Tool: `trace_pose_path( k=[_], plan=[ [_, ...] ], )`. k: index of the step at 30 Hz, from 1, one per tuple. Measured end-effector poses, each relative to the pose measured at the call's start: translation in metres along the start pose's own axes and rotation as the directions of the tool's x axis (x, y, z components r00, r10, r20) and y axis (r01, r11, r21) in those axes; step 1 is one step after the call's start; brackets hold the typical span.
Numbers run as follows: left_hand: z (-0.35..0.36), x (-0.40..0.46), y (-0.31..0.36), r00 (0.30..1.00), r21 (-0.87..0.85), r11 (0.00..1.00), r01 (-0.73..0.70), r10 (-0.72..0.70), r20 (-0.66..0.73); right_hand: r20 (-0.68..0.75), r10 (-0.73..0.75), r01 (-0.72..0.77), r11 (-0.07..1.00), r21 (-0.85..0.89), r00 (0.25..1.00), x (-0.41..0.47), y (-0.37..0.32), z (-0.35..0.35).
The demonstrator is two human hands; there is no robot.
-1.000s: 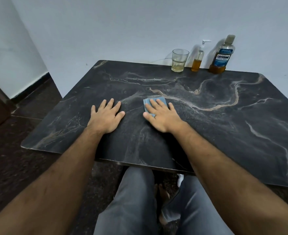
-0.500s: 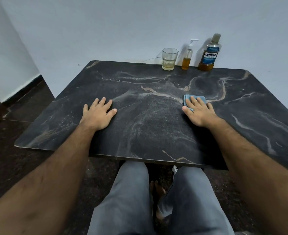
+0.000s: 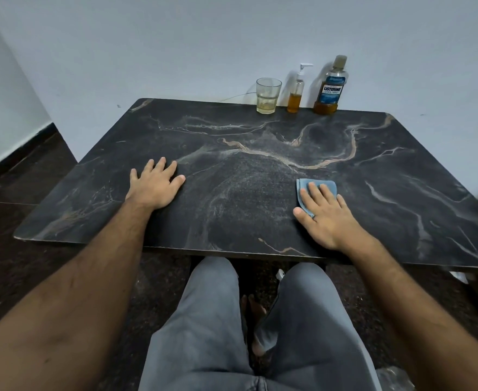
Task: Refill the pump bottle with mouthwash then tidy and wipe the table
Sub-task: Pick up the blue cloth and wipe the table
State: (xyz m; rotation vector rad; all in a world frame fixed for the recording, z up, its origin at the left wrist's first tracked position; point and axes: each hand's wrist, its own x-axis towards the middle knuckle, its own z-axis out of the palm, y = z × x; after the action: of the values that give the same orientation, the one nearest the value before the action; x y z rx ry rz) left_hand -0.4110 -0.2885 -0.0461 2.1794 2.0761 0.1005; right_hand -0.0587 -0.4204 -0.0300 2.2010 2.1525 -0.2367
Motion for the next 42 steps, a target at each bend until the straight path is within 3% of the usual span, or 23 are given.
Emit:
trace_pose_path(
  k=[5,12,21,31,42],
  plan=[
    [0.001,-0.002,0.001,1.000,-0.001,1.000,-0.001,0.001,0.001,-0.036,-0.075,0.074,0.997,-0.015,0.997,-0.018,-0.053,0.005],
    [-0.001,-0.003,0.000,1.000,-0.029,0.999,-0.019,0.019,-0.010,-0.010,-0.358,0.358,0.934,0.015,0.934,-0.002,-0.179,0.014],
    [0.000,-0.002,0.000,0.999,-0.025,0.999,-0.023,0.023,-0.024,-0.025,-0.513,0.511,0.857,-0.061,0.858,-0.047,-0.170,0.022],
    [0.001,-0.005,-0.002,0.999,-0.036,0.999,-0.038,0.037,-0.023,-0.032,-0.291,0.291,0.957,0.006,0.956,-0.062,-0.077,0.015],
    [0.001,-0.005,-0.004,0.999,-0.037,0.999,-0.035,0.034,-0.025,0.023,-0.107,0.107,0.994,0.026,0.994,-0.063,-0.007,0.009]
  ],
)
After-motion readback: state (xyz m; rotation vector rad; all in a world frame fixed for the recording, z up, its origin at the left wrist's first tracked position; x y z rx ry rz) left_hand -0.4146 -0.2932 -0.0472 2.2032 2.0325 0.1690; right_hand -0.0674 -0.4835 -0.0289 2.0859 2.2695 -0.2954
